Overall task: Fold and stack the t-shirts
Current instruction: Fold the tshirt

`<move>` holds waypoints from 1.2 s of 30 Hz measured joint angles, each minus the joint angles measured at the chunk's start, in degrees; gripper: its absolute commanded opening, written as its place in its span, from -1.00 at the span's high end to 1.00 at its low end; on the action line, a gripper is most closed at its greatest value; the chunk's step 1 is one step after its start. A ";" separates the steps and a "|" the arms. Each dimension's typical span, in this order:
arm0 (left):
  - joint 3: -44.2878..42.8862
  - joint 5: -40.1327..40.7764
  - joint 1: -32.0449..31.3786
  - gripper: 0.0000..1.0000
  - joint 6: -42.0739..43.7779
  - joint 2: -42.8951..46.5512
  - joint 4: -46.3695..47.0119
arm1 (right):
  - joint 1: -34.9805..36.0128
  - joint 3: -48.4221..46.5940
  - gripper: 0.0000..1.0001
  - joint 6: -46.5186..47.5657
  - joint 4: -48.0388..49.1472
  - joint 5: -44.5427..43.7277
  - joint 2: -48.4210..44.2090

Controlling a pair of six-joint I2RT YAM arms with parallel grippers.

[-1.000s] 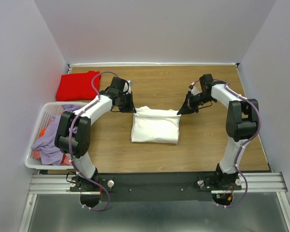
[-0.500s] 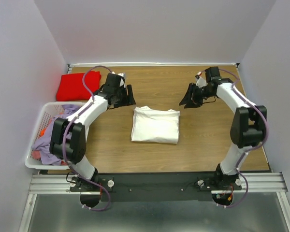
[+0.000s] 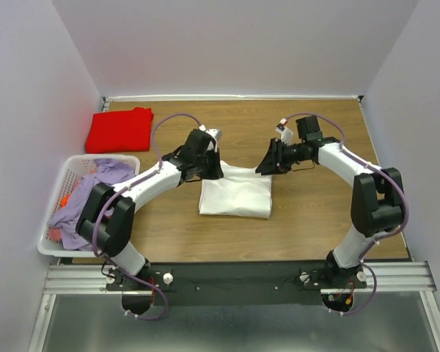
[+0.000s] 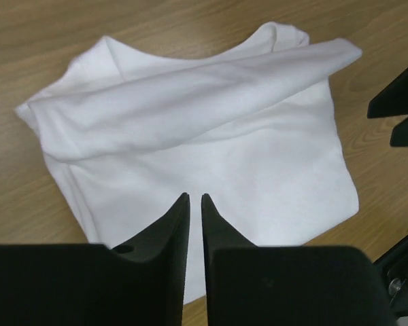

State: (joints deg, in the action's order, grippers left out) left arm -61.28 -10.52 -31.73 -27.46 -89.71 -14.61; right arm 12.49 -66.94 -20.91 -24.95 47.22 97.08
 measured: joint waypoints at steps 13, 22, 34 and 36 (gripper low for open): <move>-11.61 -0.42 2.25 0.79 0.09 -20.41 4.70 | 0.02 -6.56 0.16 1.97 2.60 2.95 18.08; -18.23 -0.39 7.04 0.28 0.44 -27.17 4.59 | -5.22 -12.50 0.14 -2.19 6.97 -1.66 22.05; -4.70 -0.70 6.08 0.31 -0.22 -4.37 8.41 | -3.06 -2.75 0.15 -14.23 23.82 2.69 8.44; -2.80 -1.07 5.75 0.47 -0.35 -4.13 10.08 | -1.68 -1.31 0.15 -15.26 25.81 2.99 8.44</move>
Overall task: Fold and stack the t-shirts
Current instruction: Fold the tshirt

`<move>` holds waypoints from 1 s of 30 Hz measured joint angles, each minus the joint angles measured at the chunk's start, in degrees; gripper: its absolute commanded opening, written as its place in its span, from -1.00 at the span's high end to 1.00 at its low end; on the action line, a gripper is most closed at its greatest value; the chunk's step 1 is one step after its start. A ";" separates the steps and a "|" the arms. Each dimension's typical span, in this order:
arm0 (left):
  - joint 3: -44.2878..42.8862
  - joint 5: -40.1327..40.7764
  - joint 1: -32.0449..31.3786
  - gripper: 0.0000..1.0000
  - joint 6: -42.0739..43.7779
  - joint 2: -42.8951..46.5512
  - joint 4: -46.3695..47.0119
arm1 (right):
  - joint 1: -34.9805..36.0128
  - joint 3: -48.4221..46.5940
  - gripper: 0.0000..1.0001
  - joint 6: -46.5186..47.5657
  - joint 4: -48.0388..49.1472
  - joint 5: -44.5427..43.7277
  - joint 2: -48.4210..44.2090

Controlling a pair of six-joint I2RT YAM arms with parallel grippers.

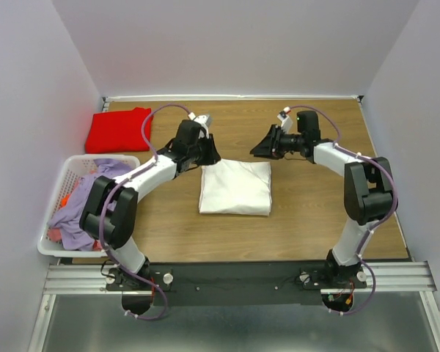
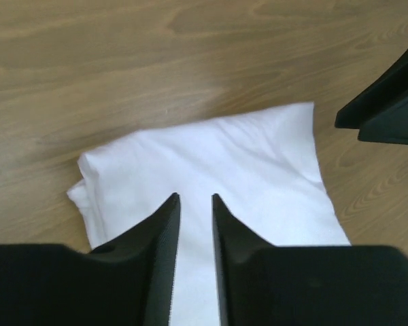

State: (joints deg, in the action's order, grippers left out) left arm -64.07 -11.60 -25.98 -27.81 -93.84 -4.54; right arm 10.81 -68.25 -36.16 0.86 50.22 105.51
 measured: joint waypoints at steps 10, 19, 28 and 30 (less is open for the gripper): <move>9.40 -2.10 0.15 0.79 -2.86 -8.28 3.69 | -0.04 3.23 0.27 -1.53 5.75 0.15 11.47; 13.11 -4.17 1.99 0.81 -5.68 -7.85 9.68 | -7.45 5.38 0.25 -6.10 16.63 4.90 17.20; 13.07 -4.63 2.36 0.05 -4.72 -4.70 5.77 | -9.88 9.75 0.14 -7.48 17.53 1.33 8.76; 12.96 -4.66 2.36 0.03 -4.33 -3.06 4.00 | -8.74 11.69 0.13 -8.24 17.77 1.40 4.37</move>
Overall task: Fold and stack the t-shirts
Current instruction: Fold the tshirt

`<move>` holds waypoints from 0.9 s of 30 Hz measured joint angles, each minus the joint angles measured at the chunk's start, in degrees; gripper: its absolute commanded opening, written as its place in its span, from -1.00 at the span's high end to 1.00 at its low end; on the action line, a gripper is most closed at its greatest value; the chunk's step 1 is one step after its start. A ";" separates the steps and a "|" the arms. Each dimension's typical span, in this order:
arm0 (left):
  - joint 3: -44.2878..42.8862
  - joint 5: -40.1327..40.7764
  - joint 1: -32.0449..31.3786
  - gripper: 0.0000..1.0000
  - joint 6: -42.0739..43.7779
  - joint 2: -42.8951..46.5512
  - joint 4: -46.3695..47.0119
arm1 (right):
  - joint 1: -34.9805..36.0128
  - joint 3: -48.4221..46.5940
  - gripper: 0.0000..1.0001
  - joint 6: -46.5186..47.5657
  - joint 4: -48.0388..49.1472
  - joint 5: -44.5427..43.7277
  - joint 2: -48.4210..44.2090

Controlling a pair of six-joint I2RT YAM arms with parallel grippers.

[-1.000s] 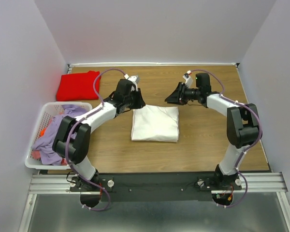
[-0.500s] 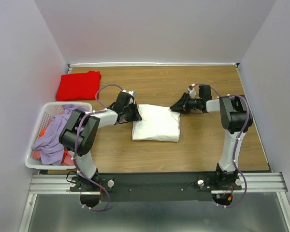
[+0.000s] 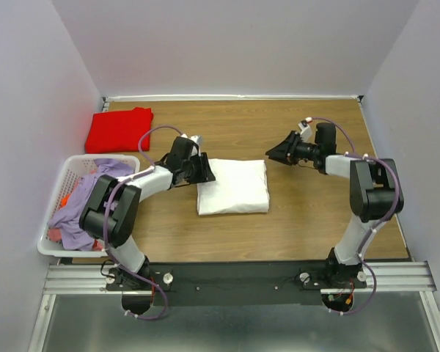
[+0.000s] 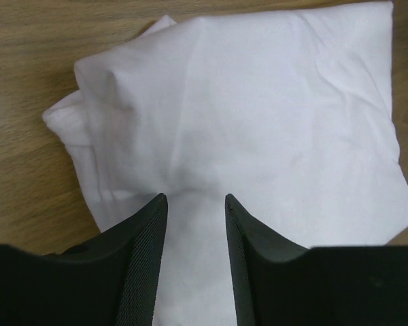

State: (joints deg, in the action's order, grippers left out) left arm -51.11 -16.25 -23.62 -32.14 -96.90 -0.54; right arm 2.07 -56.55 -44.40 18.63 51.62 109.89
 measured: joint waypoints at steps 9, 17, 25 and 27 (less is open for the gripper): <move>1.66 -0.48 -2.62 0.42 0.13 12.81 -2.40 | 15.74 14.03 0.06 -8.59 8.61 0.17 -15.56; 12.02 -1.73 -3.48 0.79 -1.38 9.60 -1.55 | 17.77 26.01 0.09 -10.67 14.82 -0.61 -10.73; 16.68 -6.32 0.15 0.84 -5.25 8.94 5.64 | 8.96 29.68 0.09 -10.40 22.95 5.03 -3.06; 17.09 -6.19 0.46 0.71 -5.31 9.86 5.33 | 8.13 30.05 0.08 -10.23 22.80 5.11 -3.80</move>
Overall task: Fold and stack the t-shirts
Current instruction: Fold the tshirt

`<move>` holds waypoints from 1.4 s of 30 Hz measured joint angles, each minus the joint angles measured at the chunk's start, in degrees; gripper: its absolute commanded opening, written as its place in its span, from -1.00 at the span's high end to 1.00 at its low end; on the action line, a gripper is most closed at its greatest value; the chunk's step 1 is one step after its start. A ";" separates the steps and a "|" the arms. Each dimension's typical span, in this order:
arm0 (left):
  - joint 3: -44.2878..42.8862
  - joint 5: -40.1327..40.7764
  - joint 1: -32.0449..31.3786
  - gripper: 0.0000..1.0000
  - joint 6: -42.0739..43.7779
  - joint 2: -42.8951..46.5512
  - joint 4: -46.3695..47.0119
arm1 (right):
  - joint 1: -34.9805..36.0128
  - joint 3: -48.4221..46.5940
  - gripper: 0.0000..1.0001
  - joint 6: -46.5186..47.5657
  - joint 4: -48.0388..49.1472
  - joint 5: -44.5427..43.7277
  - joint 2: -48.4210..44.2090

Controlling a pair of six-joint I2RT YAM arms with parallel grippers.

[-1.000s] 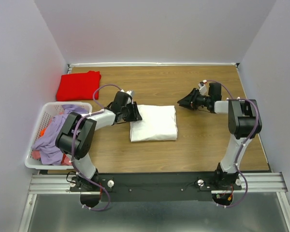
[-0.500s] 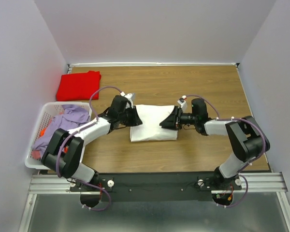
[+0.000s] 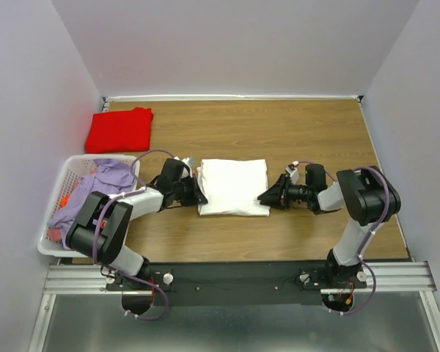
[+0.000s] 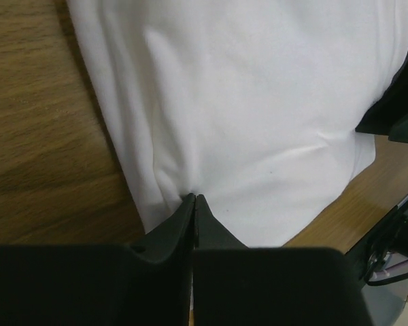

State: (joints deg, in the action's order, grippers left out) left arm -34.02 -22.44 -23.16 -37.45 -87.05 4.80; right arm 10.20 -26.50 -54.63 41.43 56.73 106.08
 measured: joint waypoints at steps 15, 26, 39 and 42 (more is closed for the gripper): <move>-16.98 4.09 1.29 0.48 3.30 -3.04 -2.03 | -0.37 -23.87 0.07 3.26 -12.83 -2.51 -4.63; -24.98 3.45 6.88 0.73 2.32 -20.94 1.40 | -2.29 -33.55 0.07 3.43 -12.24 -2.89 17.53; -24.74 0.44 8.07 -0.13 1.25 -20.83 2.73 | -7.56 -32.96 0.06 7.15 -13.64 -1.86 17.11; -24.74 1.20 8.59 -0.31 1.97 -18.01 0.07 | -7.80 -32.46 0.05 11.13 -19.80 -3.85 13.97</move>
State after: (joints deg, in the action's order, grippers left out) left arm -58.76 -21.23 -14.57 -35.48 -105.06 4.86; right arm 2.39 -58.96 -43.51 21.63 52.88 120.05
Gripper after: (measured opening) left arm 0.543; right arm 0.467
